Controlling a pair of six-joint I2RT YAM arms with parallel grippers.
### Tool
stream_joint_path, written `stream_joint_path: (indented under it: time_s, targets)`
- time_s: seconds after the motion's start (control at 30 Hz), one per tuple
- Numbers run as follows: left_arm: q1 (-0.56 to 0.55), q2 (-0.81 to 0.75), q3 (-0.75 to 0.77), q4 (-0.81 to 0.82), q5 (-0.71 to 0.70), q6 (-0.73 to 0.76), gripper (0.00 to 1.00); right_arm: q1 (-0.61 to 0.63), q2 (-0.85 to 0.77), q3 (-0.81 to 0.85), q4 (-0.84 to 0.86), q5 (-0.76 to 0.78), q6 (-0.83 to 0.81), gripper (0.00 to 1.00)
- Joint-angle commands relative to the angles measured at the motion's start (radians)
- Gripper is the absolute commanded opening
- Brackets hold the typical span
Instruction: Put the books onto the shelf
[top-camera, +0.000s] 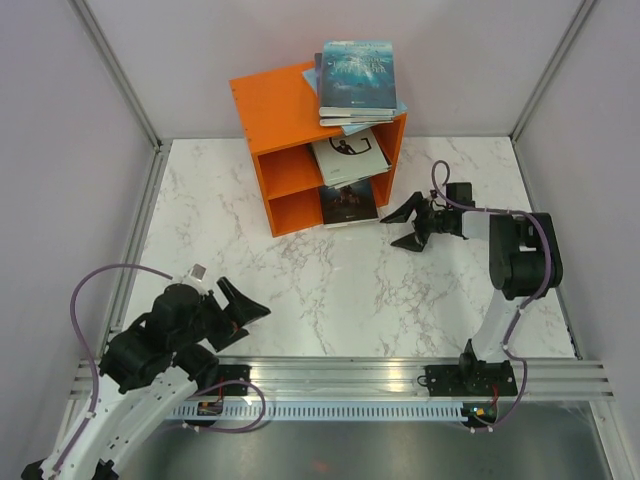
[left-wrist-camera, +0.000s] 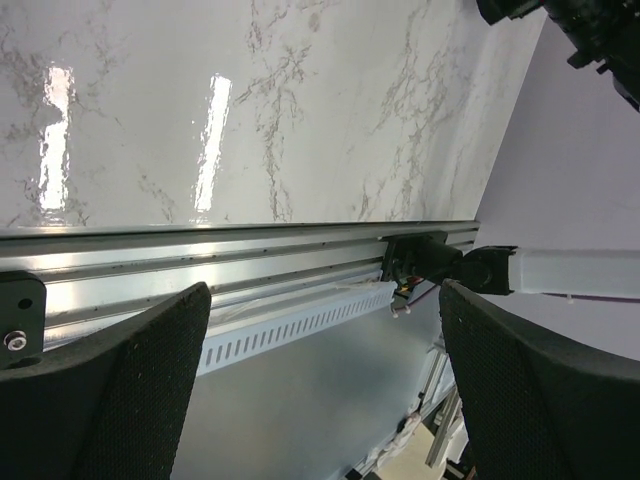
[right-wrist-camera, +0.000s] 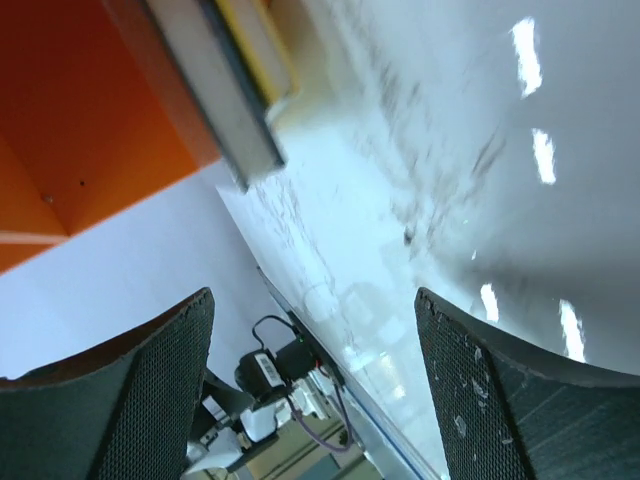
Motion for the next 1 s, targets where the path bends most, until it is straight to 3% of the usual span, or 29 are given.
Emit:
stream_joint_path:
  time_s: [0.0,0.13,0.27,0.43,0.63,0.77,0.87,0.97]
  targets:
    - [0.006,0.047,0.008,0.035,-0.046,-0.04,0.97,0.006,-0.18,-0.012,-0.196,0.058,-0.133,0.85]
    - [0.006,0.129,0.03,0.051,-0.049,-0.008,1.0,0.009,-0.349,-0.039,-0.301,0.13,-0.17,0.85]
    - [0.006,0.271,0.132,0.048,-0.103,0.127,1.0,0.032,-0.554,-0.064,-0.364,0.167,-0.173,0.85]
    - [0.006,0.526,0.382,0.018,-0.149,0.293,1.0,0.144,-0.696,-0.052,-0.414,0.206,-0.137,0.83]
    - [0.006,0.729,0.62,-0.017,-0.355,0.362,1.0,0.179,-0.811,0.104,-0.568,0.242,-0.141,0.83]
    - [0.004,0.73,0.614,0.021,-0.532,0.405,1.0,0.196,-0.898,0.206,-0.613,0.243,-0.152,0.83]
    - [0.002,0.675,0.515,0.156,-0.583,0.552,1.0,0.226,-0.973,0.263,-0.614,0.263,-0.173,0.84]
    - [0.002,0.576,0.343,0.334,-0.614,0.695,0.96,0.251,-1.102,0.281,-0.633,0.417,-0.224,0.86]
